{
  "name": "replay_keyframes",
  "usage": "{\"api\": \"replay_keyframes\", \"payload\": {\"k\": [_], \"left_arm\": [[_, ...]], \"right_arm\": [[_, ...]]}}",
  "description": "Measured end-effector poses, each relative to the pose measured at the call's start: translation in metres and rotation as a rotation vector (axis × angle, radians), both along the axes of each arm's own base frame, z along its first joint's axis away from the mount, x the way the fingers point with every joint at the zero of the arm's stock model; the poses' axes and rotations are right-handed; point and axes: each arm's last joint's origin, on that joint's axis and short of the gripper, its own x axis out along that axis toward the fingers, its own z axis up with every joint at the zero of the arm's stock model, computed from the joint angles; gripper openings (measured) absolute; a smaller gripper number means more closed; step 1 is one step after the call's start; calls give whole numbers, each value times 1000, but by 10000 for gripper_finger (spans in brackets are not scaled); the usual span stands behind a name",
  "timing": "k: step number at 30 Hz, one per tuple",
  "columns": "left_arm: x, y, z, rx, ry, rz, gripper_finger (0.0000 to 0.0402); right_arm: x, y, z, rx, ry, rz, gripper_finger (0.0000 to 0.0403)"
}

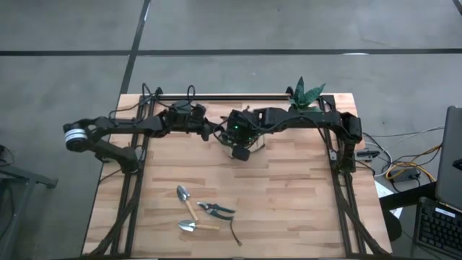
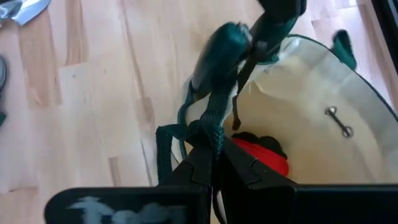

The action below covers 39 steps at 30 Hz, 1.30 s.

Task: Pick & Place Garden tools in Gardening bag
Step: Put the top pruner into the left bag pocket

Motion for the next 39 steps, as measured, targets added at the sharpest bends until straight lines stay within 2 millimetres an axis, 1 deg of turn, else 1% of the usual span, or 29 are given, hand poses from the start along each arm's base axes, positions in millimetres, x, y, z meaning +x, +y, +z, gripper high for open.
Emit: {"api": "replay_keyframes", "payload": {"k": [4, 11, 15, 19, 27, 32, 37, 39], "left_arm": [[3, -5, 1, -14, -36, -86, 30], [3, -6, 1, -55, -23, -77, 30], [3, -7, 1, -79, -23, -78, 30], [2, -8, 2, -69, -27, -84, 30], [4, -12, 6, 15, -4, -132, 30], [8, -17, 12, 81, -12, -175, 30], [7, -18, 11, 66, -1, -175, 30], [7, -19, 10, 102, 17, -195, 30]], "right_arm": [[1, 3, -1, 0, -3, 5, 8], [1, 5, -2, -20, -9, -95, 8], [1, 10, -2, -40, -9, -103, 8], [2, 18, -2, -89, -7, -105, 8], [-1, 26, -3, -68, 19, -81, 8], [-8, 29, 14, 5, -8, -26, 22], [-21, 29, 32, 4, -33, -26, 58], [-24, 26, 37, -20, -50, -15, 73]]}}
